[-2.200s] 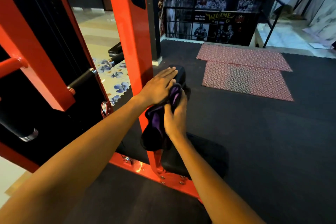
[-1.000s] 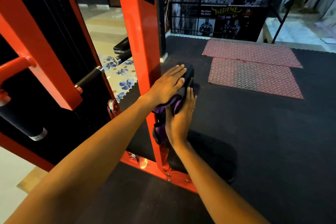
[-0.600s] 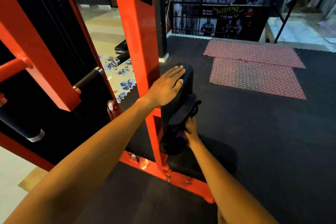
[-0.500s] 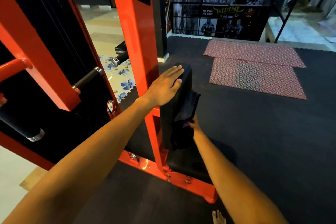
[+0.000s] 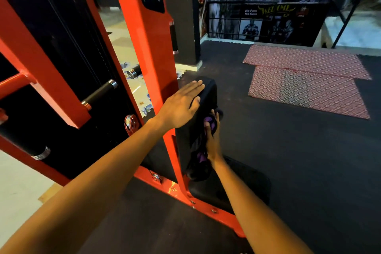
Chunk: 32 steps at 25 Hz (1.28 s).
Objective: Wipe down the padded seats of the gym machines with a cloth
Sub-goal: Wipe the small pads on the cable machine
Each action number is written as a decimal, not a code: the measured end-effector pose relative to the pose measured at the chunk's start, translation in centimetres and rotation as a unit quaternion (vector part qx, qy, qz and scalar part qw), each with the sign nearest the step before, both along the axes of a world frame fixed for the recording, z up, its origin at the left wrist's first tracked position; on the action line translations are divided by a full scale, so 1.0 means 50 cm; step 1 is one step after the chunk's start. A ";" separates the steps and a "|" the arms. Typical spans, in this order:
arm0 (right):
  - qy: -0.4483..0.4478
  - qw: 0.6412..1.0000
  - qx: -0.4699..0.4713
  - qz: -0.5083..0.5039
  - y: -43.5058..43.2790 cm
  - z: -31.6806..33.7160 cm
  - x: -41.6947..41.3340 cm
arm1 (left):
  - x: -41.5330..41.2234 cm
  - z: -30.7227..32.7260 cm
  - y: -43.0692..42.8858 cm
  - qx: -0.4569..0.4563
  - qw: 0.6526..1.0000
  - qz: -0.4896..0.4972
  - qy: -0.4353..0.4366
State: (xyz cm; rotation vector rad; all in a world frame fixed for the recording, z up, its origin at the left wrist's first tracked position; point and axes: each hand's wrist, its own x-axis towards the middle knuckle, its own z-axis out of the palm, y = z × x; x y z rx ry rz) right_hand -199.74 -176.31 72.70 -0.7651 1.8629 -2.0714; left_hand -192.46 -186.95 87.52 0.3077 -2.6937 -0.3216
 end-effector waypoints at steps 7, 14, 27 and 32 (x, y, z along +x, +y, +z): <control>-0.036 0.999 0.040 0.002 -0.032 0.097 -0.097 | -0.016 0.031 0.045 -0.057 0.996 0.063 -0.034; 0.050 0.998 -0.016 0.039 0.012 -0.017 -0.039 | -0.051 0.004 0.079 -0.205 0.964 0.105 -0.131; 0.057 0.997 -0.039 0.020 -0.030 -0.025 -0.093 | -0.056 -0.003 0.098 -0.248 0.948 0.160 -0.119; -0.113 0.993 -0.044 -0.008 -0.041 -0.028 -0.169 | -0.060 -0.016 0.091 -0.251 0.948 0.176 -0.083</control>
